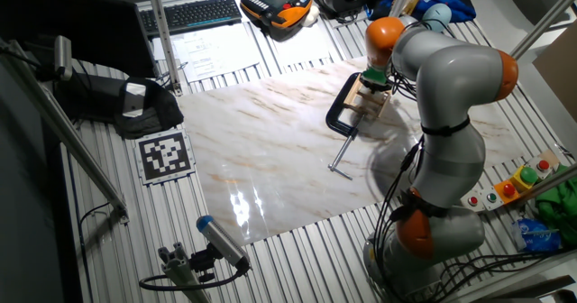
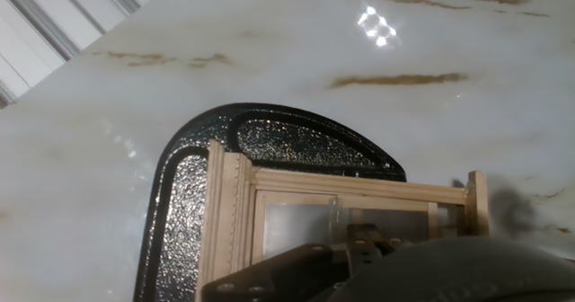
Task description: Open a sliding window
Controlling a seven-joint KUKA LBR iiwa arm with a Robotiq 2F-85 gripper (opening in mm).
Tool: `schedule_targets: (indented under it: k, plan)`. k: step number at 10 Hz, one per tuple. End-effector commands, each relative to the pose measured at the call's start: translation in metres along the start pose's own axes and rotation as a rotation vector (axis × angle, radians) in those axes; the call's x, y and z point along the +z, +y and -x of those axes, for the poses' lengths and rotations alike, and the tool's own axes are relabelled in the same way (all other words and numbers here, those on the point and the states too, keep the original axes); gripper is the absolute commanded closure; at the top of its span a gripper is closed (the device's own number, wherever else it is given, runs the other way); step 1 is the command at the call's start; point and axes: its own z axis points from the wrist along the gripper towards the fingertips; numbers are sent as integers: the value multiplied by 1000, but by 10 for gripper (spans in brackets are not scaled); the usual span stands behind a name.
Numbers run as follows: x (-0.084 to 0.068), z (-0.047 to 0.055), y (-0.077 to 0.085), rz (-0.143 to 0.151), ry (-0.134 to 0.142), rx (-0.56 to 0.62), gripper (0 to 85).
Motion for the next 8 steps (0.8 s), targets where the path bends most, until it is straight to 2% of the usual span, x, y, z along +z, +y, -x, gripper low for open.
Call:
schedule_targets:
  k: [1,8]
  plan:
    - [0,0,1,0,0,1,850]
    - [1,0,0,-8,-3,2,850]
